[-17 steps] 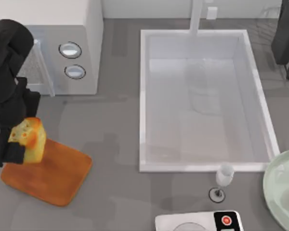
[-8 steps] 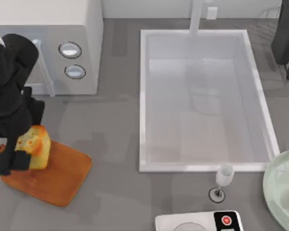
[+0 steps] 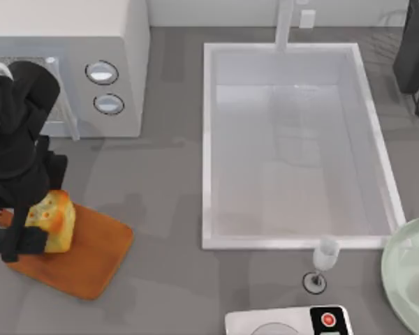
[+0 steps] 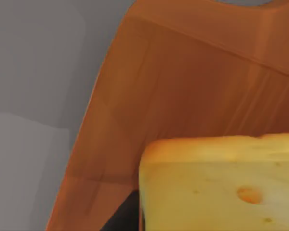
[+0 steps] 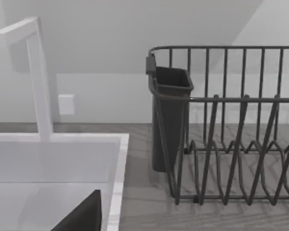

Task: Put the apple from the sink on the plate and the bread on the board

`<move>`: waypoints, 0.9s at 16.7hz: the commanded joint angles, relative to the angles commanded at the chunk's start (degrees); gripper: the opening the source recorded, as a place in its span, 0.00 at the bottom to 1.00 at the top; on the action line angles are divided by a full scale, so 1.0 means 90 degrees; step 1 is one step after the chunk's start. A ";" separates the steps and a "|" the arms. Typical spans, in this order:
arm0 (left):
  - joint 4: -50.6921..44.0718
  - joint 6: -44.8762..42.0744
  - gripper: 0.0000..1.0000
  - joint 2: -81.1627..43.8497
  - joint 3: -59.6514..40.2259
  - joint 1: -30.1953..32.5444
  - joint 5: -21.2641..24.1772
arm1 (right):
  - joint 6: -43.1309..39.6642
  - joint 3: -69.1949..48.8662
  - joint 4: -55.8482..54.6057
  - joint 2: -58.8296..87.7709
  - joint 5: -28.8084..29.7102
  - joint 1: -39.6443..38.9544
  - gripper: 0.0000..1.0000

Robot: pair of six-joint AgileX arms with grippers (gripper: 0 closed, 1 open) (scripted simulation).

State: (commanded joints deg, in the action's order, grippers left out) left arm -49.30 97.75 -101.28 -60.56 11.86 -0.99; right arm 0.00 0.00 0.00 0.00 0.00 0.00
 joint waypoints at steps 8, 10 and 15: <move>0.0000 0.0000 0.68 0.0000 0.0000 0.0000 0.0000 | 0.0000 0.0000 0.0000 0.0000 0.0000 0.0000 1.00; 0.0000 0.0000 0.83 0.0000 0.0000 0.0000 0.0000 | 0.0000 0.0000 0.0000 0.0000 0.0000 0.0000 1.00; 0.0000 0.0000 1.00 0.0000 0.0000 0.0000 0.0000 | 0.0000 0.0000 0.0000 0.0000 0.0000 0.0000 1.00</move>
State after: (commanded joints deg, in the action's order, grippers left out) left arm -49.30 97.75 -101.28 -60.56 11.86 -0.99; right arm 0.00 0.00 0.00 0.00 0.00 0.00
